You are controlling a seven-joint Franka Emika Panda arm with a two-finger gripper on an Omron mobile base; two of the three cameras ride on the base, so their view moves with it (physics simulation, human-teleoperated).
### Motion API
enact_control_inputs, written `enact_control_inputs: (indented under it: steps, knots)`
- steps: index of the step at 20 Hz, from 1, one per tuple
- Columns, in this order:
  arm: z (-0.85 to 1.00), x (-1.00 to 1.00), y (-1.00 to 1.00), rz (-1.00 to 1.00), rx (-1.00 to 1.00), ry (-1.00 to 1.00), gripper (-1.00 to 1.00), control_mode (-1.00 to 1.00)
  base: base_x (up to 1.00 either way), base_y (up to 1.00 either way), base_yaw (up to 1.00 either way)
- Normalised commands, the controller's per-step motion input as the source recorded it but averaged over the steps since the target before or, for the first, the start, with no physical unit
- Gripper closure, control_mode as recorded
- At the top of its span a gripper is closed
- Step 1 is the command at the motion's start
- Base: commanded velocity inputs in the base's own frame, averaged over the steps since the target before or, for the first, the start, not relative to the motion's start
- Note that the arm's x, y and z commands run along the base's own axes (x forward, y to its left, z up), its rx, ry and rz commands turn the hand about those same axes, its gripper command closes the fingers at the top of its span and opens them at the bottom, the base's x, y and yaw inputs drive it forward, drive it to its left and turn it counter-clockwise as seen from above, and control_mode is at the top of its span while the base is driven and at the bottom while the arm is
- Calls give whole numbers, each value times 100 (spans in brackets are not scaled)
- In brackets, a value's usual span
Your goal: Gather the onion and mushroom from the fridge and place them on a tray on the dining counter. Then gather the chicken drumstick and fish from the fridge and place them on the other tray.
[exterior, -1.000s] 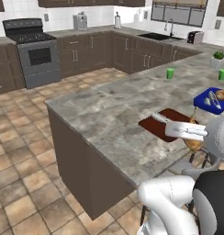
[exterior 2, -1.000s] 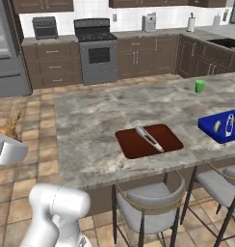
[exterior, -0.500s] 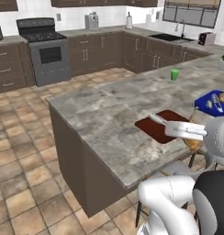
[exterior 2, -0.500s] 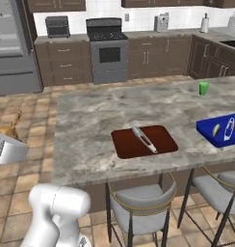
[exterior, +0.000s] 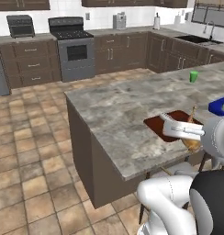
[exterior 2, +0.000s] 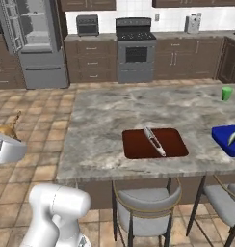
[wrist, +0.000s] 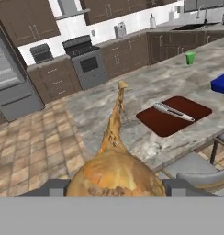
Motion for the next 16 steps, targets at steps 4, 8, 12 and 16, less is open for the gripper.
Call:
enact_control_inputs:
  steps: [4, 8, 12, 16]
  knots:
    - [0, 0, 0, 0, 0, 0, 100, 100, -50, -89, 31]
    - [0, 0, 0, 0, 0, 0, 100, 100, -52, -96, 23]
    - [0, 0, 0, 0, 0, 0, 100, 100, -69, -99, 4]
    - [0, 0, 0, 0, 0, 0, 100, 100, -79, -100, 0]
